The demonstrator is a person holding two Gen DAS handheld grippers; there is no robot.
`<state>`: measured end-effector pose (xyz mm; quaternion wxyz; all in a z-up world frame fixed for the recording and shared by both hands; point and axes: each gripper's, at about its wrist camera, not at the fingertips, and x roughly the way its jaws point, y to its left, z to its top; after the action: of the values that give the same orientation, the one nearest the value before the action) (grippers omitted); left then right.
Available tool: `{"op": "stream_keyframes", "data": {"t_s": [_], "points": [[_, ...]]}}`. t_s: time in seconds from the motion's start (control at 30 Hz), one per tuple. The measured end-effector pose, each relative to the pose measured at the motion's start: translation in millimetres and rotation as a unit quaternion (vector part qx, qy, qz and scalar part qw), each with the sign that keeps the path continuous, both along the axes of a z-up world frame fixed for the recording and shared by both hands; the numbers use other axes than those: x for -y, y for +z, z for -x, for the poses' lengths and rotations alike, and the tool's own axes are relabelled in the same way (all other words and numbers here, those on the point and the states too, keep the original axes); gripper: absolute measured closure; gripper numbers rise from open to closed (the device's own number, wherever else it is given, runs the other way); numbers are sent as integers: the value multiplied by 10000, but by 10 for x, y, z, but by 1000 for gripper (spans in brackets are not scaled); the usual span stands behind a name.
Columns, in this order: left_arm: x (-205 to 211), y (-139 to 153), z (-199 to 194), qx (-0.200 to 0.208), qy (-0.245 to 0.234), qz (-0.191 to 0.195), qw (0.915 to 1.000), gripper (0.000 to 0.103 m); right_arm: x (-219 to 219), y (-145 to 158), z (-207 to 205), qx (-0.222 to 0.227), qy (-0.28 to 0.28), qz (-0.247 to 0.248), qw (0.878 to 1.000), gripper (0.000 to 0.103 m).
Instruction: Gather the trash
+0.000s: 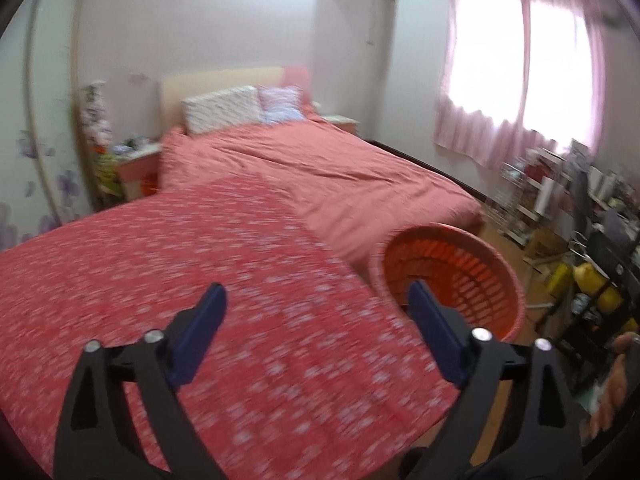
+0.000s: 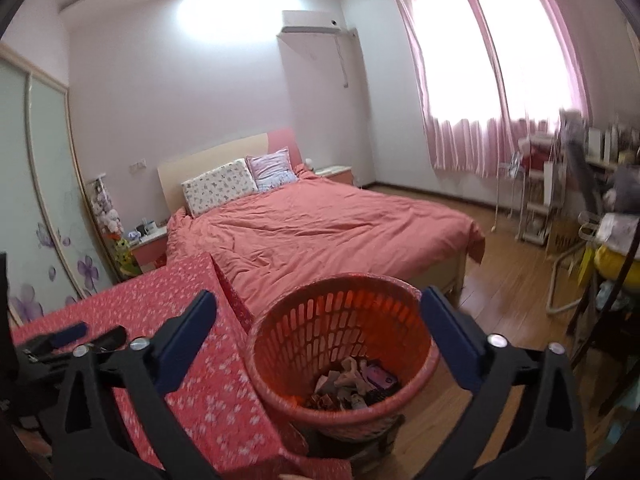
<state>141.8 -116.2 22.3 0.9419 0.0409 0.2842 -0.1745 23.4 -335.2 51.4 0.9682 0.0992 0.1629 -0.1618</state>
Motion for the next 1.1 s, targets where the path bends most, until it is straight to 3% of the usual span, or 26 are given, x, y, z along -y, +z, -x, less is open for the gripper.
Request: {"op": "stream_keyframes", "data": {"t_s": [0.1,0.27,0.4,0.6,0.77,1.1], "points": [[-278,18,254,125,467,-99,9988,4,-208,-4,84,-130,-163,453,9988,2],[-642,11,633,237,1211,-191,9922,4,-550,-51,290,-196,-369,970,9944,2],[-846,18,948,460,1636,-272,9851,4,-633,-76,426,-194,-440,823,9954,2],[-985,-38,1233,531,1844,-289,9810,4,-689,-126,514,-289,-437,620,9967,2],[-1118,-106,1378,394,1941,-77,9802,4,-844,-209,583,-401,-415,708,9958,2],[-1193,-300,1460,91,1988,-4,9800,4,-960,-331,596,-695,-434,646,9945,2]]}}
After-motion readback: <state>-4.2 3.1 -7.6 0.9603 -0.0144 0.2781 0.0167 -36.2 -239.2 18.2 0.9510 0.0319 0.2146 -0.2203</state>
